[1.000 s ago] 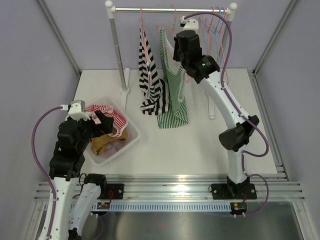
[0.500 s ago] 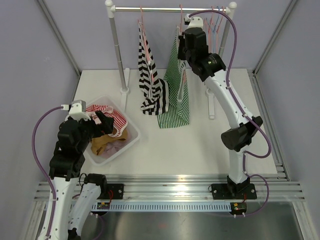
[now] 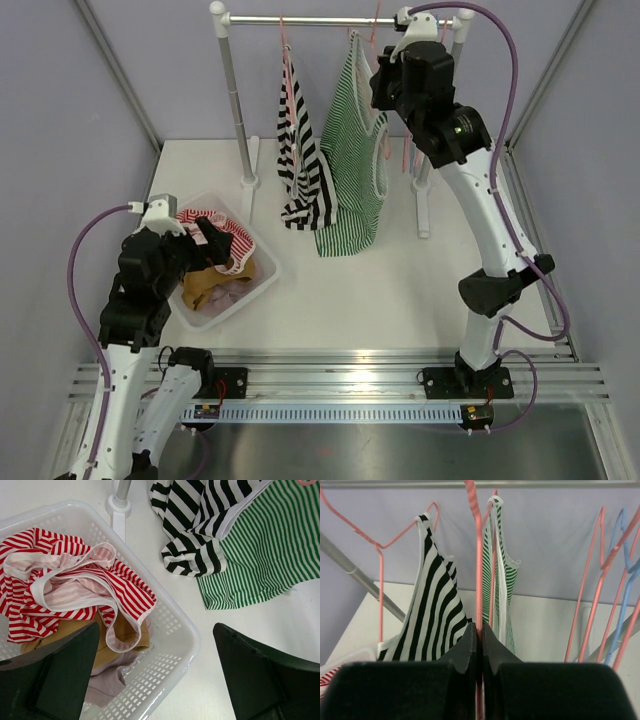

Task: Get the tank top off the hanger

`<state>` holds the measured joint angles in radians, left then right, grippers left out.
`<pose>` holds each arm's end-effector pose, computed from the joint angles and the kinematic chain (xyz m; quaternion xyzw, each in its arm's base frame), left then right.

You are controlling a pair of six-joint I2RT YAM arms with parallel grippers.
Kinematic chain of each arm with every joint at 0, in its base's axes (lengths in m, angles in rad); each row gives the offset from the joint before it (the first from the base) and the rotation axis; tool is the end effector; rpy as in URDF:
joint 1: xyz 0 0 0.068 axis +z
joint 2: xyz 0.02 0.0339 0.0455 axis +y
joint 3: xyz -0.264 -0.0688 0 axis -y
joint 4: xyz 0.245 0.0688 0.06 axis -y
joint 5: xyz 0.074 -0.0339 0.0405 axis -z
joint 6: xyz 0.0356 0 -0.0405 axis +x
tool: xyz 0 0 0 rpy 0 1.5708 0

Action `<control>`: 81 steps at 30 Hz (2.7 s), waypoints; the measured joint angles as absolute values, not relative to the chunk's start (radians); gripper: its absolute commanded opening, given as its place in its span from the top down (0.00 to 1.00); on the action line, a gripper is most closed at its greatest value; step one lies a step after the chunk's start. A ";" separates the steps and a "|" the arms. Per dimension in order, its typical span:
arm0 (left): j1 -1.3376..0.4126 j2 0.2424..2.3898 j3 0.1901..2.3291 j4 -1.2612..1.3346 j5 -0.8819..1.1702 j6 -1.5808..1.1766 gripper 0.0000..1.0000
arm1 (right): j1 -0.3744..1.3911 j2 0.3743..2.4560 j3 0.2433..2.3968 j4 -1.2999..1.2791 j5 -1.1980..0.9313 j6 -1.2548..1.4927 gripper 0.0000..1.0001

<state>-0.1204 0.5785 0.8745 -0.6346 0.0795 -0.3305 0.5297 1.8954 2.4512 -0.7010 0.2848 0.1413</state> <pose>0.1179 -0.0171 0.3503 -0.0627 0.8134 -0.1607 0.5555 0.3396 0.1873 0.5283 -0.0535 0.7527 0.1117 0.6466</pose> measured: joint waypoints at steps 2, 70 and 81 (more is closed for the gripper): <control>-0.139 0.609 0.911 -0.639 0.080 -0.337 0.01 | 0.530 1.863 2.450 -0.704 0.269 0.142 1.00; -0.785 1.152 1.364 -0.398 -0.064 -0.478 1.00 | 0.527 0.476 1.176 -0.570 -0.245 0.214 1.00; -1.033 1.081 1.219 -0.174 0.233 -0.356 1.00 | 0.527 0.628 0.995 0.141 -0.243 0.374 1.00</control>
